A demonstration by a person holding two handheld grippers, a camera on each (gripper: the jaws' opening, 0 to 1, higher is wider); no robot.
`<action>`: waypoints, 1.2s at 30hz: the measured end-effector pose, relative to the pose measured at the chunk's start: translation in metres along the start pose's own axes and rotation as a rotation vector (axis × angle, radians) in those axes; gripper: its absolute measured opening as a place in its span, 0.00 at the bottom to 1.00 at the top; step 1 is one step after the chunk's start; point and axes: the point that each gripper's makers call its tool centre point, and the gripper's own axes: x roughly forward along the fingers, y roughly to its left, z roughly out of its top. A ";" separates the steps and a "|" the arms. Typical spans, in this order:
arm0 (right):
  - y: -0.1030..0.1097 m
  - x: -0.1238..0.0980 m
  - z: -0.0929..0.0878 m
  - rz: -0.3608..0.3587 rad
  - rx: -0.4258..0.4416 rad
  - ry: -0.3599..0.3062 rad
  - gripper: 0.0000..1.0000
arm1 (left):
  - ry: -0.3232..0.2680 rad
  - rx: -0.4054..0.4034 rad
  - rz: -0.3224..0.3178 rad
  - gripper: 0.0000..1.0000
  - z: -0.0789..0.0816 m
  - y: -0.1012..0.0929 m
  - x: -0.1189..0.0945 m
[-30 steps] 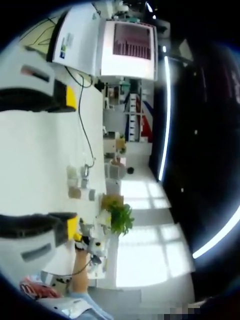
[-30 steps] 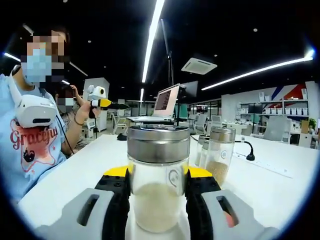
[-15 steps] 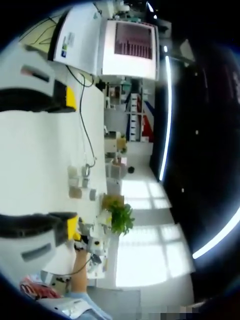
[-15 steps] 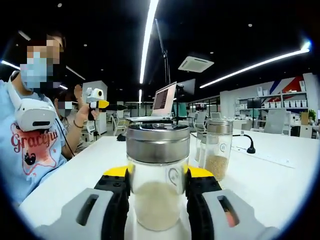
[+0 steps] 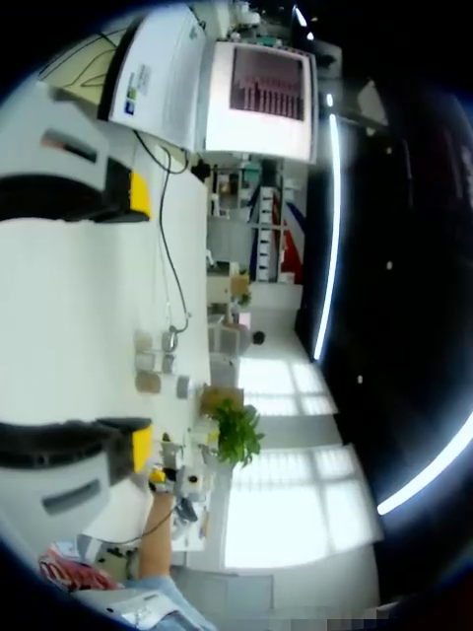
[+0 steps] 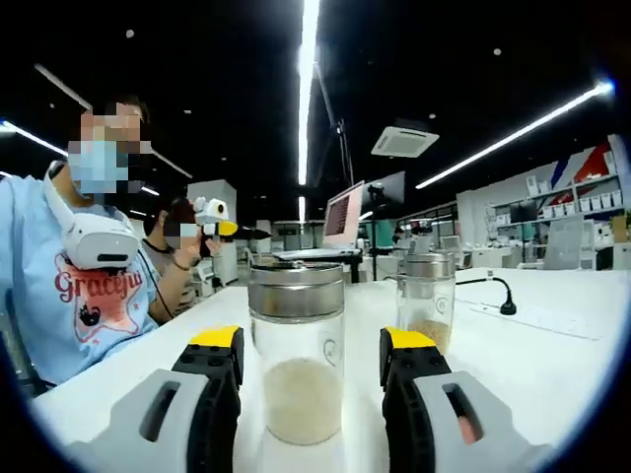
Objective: Rotate the seasoning bottle until the label or dispensing opening points toward the visible target arrow and the bottle remains upright within the marked orientation range
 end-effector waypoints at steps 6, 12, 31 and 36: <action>0.007 0.010 -0.016 0.119 0.041 0.067 0.57 | 0.003 0.003 -0.021 0.85 0.000 -0.006 0.001; 0.005 0.019 -0.020 0.193 0.033 0.070 0.45 | 0.010 0.007 -0.027 0.85 -0.001 -0.007 0.003; 0.004 0.016 -0.021 0.031 -0.040 0.120 0.42 | 0.002 -0.018 -0.107 0.80 -0.001 -0.024 0.006; -0.001 0.014 -0.021 -0.072 -0.041 0.122 0.42 | 0.007 -0.032 -0.080 0.80 -0.004 -0.018 0.006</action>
